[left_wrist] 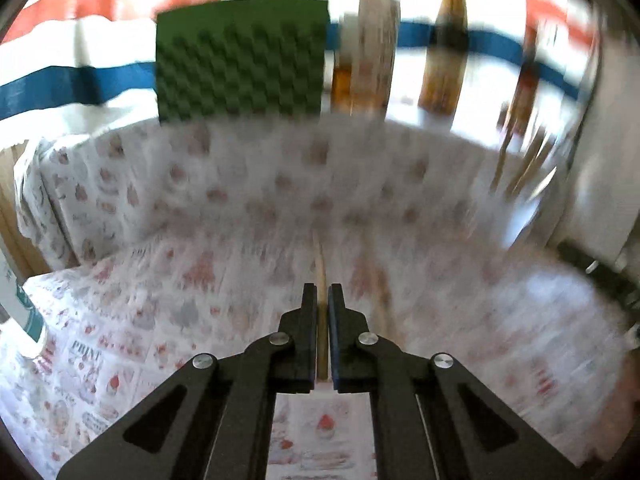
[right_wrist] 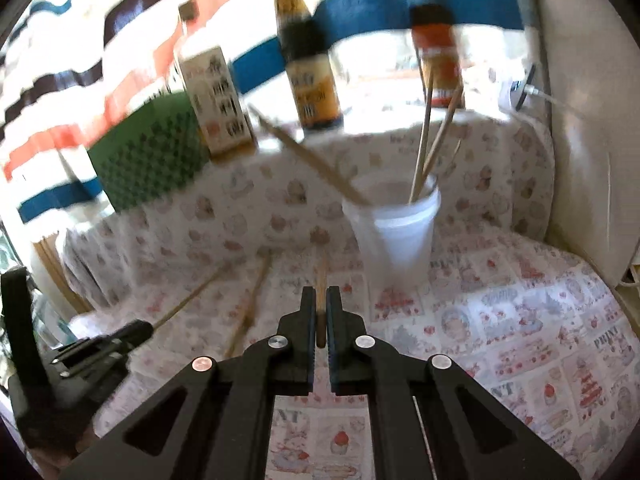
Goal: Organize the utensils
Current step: 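Lift the chopsticks with both tools and carry them toward the cup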
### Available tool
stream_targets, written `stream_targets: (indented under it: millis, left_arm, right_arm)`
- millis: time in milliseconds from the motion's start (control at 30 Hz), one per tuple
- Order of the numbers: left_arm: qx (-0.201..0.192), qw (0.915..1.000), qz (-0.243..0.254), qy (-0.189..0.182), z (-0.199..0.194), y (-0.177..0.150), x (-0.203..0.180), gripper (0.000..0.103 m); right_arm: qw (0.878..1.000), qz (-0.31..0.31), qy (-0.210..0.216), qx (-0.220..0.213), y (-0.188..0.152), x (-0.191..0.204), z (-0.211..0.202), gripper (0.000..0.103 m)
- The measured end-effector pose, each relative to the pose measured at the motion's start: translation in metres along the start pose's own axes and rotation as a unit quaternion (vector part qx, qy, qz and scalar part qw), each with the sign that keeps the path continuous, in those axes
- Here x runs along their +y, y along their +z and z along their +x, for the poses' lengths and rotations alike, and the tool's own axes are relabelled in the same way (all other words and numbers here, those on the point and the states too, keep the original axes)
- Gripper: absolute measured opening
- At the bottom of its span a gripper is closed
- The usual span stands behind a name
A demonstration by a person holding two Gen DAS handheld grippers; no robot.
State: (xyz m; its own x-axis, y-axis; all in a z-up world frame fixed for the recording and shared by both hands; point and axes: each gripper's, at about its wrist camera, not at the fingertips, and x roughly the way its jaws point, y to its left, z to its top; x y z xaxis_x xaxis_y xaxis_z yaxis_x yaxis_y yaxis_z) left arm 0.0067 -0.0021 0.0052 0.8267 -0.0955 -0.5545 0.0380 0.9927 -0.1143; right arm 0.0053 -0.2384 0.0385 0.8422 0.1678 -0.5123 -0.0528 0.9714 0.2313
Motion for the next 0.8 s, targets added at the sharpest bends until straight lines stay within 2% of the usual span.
stream_targets:
  millis: [33,133,233,300,400,533,600,700,800]
  left_arm:
    - [-0.018,0.9998,-0.005,-0.011,-0.01,0.002,0.002,0.004]
    - [-0.075,0.9971,0.0,-0.013,-0.033,0.007,0.004,0.004]
    - [-0.103,0.994,-0.008,-0.035,-0.044,0.011,0.004,0.004]
    - [-0.114,0.9922,-0.014,-0.05,-0.049,0.013,0.007,0.004]
    - [-0.133,0.9902,-0.009,-0.042,-0.056,0.015,0.006,0.004]
    - [-0.169,0.9842,-0.004,-0.052,-0.07,0.018,0.004,0.004]
    - [-0.175,0.9831,-0.006,-0.053,-0.074,0.02,0.003,0.004]
    - [-0.164,0.9846,-0.004,-0.062,-0.075,0.018,0.003,0.004]
    - [-0.162,0.9857,0.003,-0.048,-0.074,0.017,0.0,0.004]
  right_arm:
    - [1.0,0.0,0.003,-0.014,0.002,-0.001,-0.006,0.006]
    - [0.998,-0.001,0.028,-0.058,0.007,-0.002,-0.026,0.006]
    - [0.994,-0.01,0.042,-0.099,0.009,0.001,-0.043,0.006]
    - [0.992,-0.01,0.062,-0.105,0.01,0.002,-0.049,0.006]
    - [0.991,0.008,0.091,-0.098,0.011,-0.001,-0.051,0.006]
    - [0.989,0.003,0.083,-0.124,0.012,-0.001,-0.061,0.005]
    - [0.987,-0.004,0.084,-0.139,0.013,0.0,-0.068,0.006]
    - [0.985,0.004,0.091,-0.145,0.014,-0.003,-0.074,0.006]
    - [0.985,0.013,0.102,-0.14,0.015,-0.006,-0.078,0.006]
